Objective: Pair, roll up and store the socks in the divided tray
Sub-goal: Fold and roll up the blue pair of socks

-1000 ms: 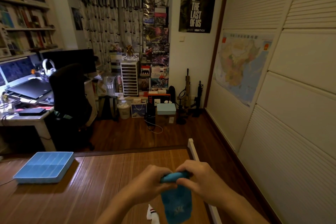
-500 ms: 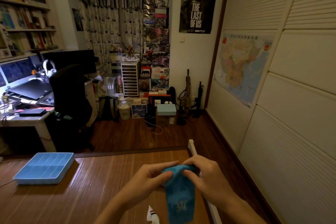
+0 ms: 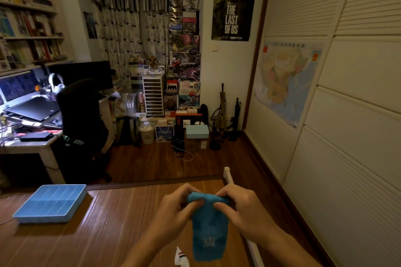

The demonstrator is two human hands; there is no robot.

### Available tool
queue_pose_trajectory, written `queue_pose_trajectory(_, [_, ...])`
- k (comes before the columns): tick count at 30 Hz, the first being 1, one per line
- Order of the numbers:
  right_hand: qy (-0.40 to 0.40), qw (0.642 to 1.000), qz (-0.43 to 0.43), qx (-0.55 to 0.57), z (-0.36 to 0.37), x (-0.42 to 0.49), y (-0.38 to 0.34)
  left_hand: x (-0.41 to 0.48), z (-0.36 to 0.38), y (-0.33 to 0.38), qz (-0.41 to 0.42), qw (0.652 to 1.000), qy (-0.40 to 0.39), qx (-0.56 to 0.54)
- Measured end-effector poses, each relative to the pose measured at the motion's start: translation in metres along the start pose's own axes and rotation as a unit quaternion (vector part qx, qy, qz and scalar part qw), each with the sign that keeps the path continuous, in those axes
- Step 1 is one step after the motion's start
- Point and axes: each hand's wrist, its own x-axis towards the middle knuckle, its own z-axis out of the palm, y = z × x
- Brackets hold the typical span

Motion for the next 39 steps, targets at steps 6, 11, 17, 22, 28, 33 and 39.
queue_pose_trajectory(6, [0.006,1.0,0.002,0.012,-0.002,0.0,0.001,-0.003,-0.001,0.005,0.047,0.998,-0.005,0.029])
queue_pose_trajectory(11, [0.027,0.999,-0.028,0.023,0.0,-0.001,-0.003,-0.002,0.006,0.0,0.059,0.994,0.065,-0.065])
queue_pose_trajectory(17, [0.069,0.996,-0.052,0.018,0.002,-0.003,-0.005,-0.002,0.002,0.01,-0.041,0.984,0.025,-0.174])
queue_pose_trajectory(22, [0.073,0.996,-0.052,0.013,0.003,-0.003,-0.003,0.002,-0.008,0.007,-0.083,0.986,-0.031,-0.143])
queue_pose_trajectory(28, [0.012,0.997,-0.067,-0.028,0.01,-0.007,0.003,0.012,-0.02,0.009,-0.082,0.973,-0.217,-0.01])
queue_pose_trajectory(33, [-0.074,0.996,-0.046,0.007,0.001,-0.004,0.007,0.016,-0.016,-0.001,-0.018,0.967,-0.213,0.138])
queue_pose_trajectory(39, [-0.15,0.987,0.05,-0.008,-0.018,0.0,0.01,0.014,-0.004,-0.005,0.088,0.935,-0.146,0.31])
